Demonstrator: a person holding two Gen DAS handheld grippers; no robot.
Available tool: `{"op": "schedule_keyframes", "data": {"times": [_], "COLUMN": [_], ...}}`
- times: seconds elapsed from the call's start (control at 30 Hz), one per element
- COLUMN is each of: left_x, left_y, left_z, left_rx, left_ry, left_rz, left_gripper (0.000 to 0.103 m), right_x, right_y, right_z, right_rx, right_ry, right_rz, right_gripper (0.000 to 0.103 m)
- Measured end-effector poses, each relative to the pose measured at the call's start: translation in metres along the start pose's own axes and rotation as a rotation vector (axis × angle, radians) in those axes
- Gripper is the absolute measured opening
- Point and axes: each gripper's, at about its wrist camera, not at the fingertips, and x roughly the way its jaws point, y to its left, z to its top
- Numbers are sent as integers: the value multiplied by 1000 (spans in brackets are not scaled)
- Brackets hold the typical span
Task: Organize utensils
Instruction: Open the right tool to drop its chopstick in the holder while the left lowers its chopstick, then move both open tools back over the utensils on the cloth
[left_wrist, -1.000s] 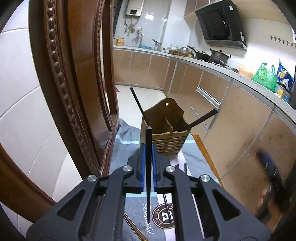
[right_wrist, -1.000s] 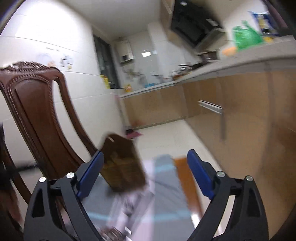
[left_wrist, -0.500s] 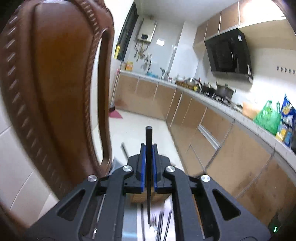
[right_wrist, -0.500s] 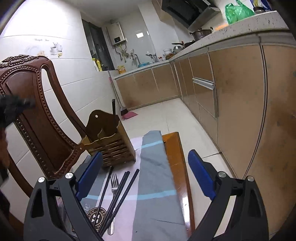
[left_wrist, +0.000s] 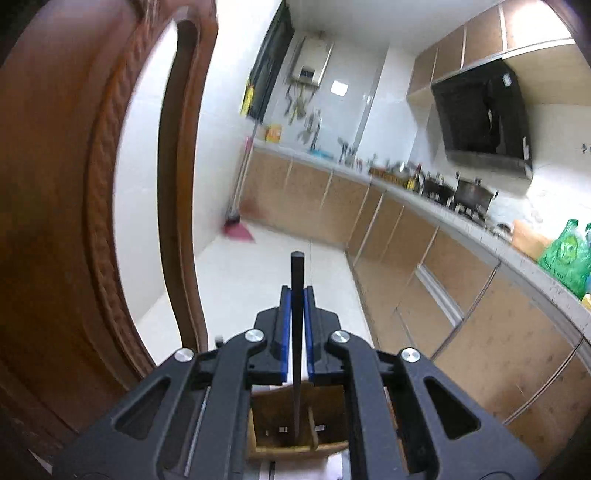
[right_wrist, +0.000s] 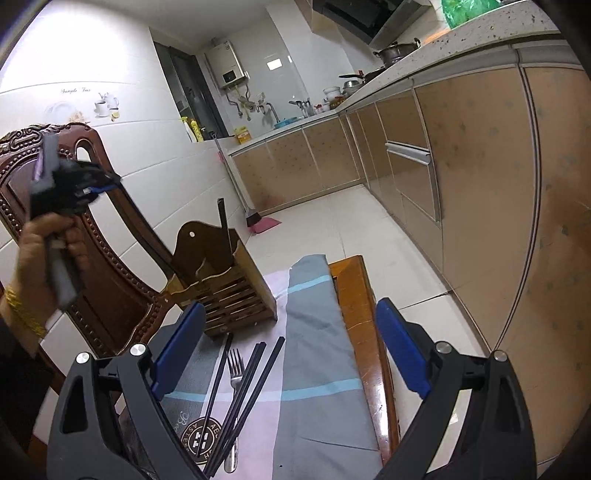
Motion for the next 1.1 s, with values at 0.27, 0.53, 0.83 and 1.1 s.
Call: {"op": "schedule_keyframes", "data": {"times": [0.27, 0.53, 0.83, 1.1], "left_x": [0, -126, -210, -226], "left_y": [18, 26, 39, 70], "left_z": [-67, -145, -177, -154], "left_rx": [174, 282, 393, 276], "left_ry": [156, 165, 39, -28], "left_rz": [-13, -55, -35, -51], "left_gripper": [77, 94, 94, 94], "right_x": [1, 3, 28, 84], "right_y": [16, 34, 107, 196], "right_z": [-3, -15, -79, -169], "right_rx": [-53, -133, -379, -520], "right_ry": [4, 42, 273, 480], "right_rz": [19, 24, 130, 201], "right_gripper": [91, 91, 91, 70]}}
